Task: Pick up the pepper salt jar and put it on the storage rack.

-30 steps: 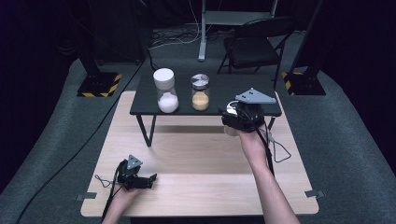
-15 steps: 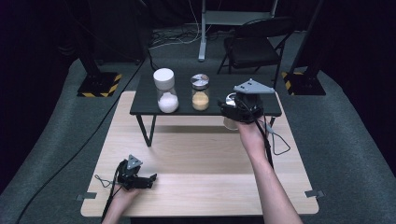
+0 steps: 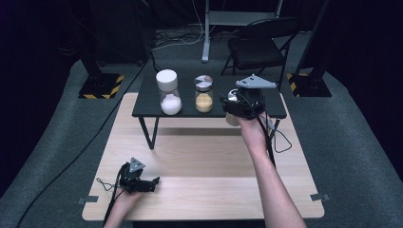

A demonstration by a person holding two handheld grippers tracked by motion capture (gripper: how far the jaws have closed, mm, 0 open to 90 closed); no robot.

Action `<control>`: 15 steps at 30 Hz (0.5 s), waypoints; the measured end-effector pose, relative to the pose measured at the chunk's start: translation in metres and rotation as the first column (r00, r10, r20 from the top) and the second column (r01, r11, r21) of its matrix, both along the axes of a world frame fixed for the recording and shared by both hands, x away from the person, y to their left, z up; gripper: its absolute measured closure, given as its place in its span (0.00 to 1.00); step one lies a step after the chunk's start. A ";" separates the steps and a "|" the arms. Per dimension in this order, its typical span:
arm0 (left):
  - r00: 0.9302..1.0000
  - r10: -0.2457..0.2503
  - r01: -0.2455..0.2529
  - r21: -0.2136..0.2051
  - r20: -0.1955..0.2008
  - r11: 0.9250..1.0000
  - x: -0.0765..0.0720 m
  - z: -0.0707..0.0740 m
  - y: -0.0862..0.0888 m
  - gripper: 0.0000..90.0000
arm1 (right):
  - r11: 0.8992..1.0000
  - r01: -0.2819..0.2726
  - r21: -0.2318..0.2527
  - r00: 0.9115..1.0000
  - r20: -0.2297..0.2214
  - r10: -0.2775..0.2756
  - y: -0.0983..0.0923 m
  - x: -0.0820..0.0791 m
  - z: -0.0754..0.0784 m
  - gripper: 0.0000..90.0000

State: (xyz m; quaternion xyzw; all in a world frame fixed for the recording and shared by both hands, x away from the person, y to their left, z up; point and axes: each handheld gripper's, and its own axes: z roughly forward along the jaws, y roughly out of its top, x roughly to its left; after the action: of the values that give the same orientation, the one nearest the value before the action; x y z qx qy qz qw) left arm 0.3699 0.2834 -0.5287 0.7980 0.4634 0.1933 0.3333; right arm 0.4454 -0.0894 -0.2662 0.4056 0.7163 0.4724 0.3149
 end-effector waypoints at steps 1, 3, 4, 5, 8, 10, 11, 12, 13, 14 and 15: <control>1.000 0.000 0.000 0.000 0.000 1.000 0.000 0.000 0.000 0.02 | 1.000 0.002 0.001 1.000 0.000 -0.002 0.000 0.001 0.000 0.41; 1.000 0.000 0.000 0.000 0.000 1.000 0.000 0.000 0.000 0.02 | 1.000 0.004 0.000 1.000 0.000 -0.004 0.001 0.004 0.001 0.41; 1.000 0.000 0.000 0.000 0.000 1.000 0.000 0.000 0.000 0.02 | 1.000 0.005 0.002 1.000 0.000 -0.005 0.001 0.004 0.001 0.41; 1.000 0.000 0.000 0.000 0.000 1.000 0.000 0.000 0.000 0.02 | 1.000 0.006 0.005 1.000 -0.001 -0.006 0.002 0.005 0.001 0.41; 1.000 0.000 0.000 0.000 0.000 1.000 0.000 0.000 0.000 0.02 | 1.000 0.010 0.004 1.000 -0.001 -0.010 0.003 0.009 0.002 0.41; 1.000 0.000 0.000 0.000 0.000 1.000 0.000 0.000 0.000 0.02 | 1.000 0.013 0.005 1.000 0.000 -0.013 0.003 0.011 0.002 0.41; 1.000 0.000 0.000 0.000 0.000 1.000 0.000 0.000 0.000 0.02 | 1.000 0.016 0.004 1.000 -0.001 -0.016 0.004 0.013 0.002 0.41; 1.000 0.000 0.000 0.000 0.000 1.000 0.000 0.000 0.000 0.02 | 1.000 0.017 0.004 1.000 -0.002 -0.017 0.004 0.013 0.002 0.41; 1.000 0.000 0.000 0.000 0.000 1.000 0.000 0.000 0.000 0.02 | 1.000 0.019 0.004 1.000 -0.002 -0.019 0.004 0.015 0.002 0.41; 1.000 0.000 0.000 0.000 0.000 1.000 0.000 0.000 0.000 0.02 | 1.000 0.020 0.004 1.000 -0.002 -0.020 0.005 0.016 0.002 0.41; 1.000 0.000 0.000 0.000 0.000 1.000 0.000 0.000 0.000 0.02 | 1.000 0.022 0.002 1.000 -0.001 -0.022 0.005 0.017 0.003 0.41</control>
State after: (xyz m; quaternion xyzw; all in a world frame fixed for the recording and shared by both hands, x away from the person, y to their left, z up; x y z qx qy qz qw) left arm 0.3698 0.2835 -0.5287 0.7981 0.4634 0.1932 0.3332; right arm 0.4627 -0.0842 -0.2636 0.4138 0.7116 0.4695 0.3194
